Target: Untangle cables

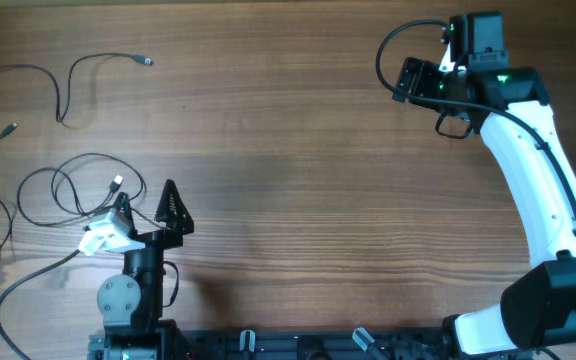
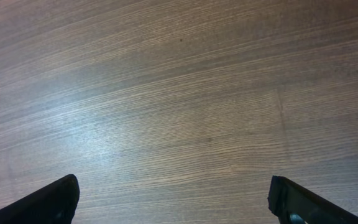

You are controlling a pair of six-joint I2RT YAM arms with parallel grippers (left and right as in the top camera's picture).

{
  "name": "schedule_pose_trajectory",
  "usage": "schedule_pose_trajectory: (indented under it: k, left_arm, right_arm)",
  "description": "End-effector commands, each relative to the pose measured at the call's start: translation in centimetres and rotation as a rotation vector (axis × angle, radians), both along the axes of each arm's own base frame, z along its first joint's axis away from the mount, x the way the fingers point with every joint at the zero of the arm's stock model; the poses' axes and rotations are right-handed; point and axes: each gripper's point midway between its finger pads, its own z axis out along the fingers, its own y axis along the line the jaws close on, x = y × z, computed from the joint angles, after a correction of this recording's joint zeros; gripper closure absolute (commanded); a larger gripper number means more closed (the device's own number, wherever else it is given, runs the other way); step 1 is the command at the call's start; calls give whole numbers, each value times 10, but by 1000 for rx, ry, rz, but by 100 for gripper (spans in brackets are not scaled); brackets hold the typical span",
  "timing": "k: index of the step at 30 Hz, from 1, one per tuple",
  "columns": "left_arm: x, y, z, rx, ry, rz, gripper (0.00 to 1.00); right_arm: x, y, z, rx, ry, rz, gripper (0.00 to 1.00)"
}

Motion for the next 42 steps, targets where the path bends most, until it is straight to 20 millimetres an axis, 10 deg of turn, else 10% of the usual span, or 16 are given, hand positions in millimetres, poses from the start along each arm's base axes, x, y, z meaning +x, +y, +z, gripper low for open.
schedule_pose_trajectory:
  k: [1,42]
  left_arm:
    - [0,-2,-5,28,11,-14,0]
    - [0,-15,-17,114,63,-95,0]
  right_arm:
    - [-1,2,-5,4,11,-1,0]
    - [-1,1,-5,4,11,-2,0]
